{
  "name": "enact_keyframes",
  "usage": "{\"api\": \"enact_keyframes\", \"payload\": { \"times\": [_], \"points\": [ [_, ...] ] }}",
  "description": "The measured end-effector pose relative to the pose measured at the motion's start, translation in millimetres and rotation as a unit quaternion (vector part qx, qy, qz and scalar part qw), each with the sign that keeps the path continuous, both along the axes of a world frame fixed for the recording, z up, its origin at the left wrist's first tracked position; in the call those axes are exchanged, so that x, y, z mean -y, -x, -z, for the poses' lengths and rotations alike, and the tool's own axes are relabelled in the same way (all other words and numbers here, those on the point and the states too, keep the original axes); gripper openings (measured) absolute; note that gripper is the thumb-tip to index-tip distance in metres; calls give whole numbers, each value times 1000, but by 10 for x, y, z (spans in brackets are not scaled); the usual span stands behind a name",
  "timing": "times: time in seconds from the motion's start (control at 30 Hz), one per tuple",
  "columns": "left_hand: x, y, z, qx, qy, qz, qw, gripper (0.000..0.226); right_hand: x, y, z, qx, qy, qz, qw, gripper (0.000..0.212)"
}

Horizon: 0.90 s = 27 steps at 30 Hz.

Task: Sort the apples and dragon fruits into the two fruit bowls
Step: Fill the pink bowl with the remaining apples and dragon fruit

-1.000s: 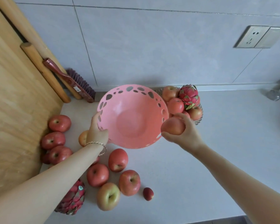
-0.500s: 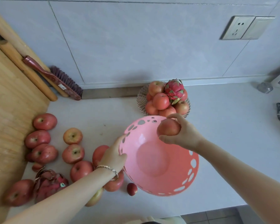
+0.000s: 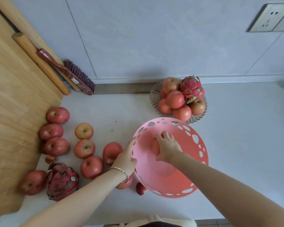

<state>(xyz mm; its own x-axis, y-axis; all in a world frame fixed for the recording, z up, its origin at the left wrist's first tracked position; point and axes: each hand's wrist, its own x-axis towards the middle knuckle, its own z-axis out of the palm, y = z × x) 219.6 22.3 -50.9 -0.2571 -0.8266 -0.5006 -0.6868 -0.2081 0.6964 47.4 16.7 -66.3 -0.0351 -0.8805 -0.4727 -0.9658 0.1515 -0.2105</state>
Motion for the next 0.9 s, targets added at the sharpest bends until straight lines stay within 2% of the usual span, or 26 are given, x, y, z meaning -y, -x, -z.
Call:
{"api": "enact_keyframes", "payload": {
  "times": [0.1, 0.2, 0.27, 0.4, 0.5, 0.57, 0.63, 0.7, 0.73, 0.8, 0.9],
  "points": [
    [-8, 13, 12, -7, 0, -4, 1000, 79, -5, -53, 80, -59, 53, -48, 996, 70],
    [1, 14, 61, -12, 1, -12, 1000, 81, -43, -58, 133, -81, 87, -82, 989, 73],
    [10, 17, 68, -9, 0, -9, 1000, 81, -73, -75, 157, -52, 77, -62, 994, 75],
    [19, 9, 41, 7, 3, 23, 1000, 77, -90, -112, 136, 81, 19, 60, 995, 65],
    [36, -47, 42, 2, 28, 38, 999, 55, -51, -121, 119, 73, -8, 80, 994, 72],
    [37, -133, 50, -13, 104, 11, 994, 25, -19, -144, 63, 78, -40, 103, 991, 81],
    [58, -275, 70, -6, 217, -11, 976, 12, -22, -159, -40, 101, -22, 121, 987, 83],
    [136, -457, 130, 77, 291, 20, 953, 21, -74, -167, -181, 138, 54, 119, 982, 73],
    [191, -532, 151, 142, 287, 58, 946, 34, -112, -172, -247, 158, 87, 114, 977, 66],
    [298, -620, 184, 251, 210, 134, 936, 59, -185, -194, -353, 187, 118, 102, 970, 57],
    [430, -568, 220, 291, 78, 167, 939, 68, -260, -271, -406, 193, 148, 56, 968, 50]
  ]
}}
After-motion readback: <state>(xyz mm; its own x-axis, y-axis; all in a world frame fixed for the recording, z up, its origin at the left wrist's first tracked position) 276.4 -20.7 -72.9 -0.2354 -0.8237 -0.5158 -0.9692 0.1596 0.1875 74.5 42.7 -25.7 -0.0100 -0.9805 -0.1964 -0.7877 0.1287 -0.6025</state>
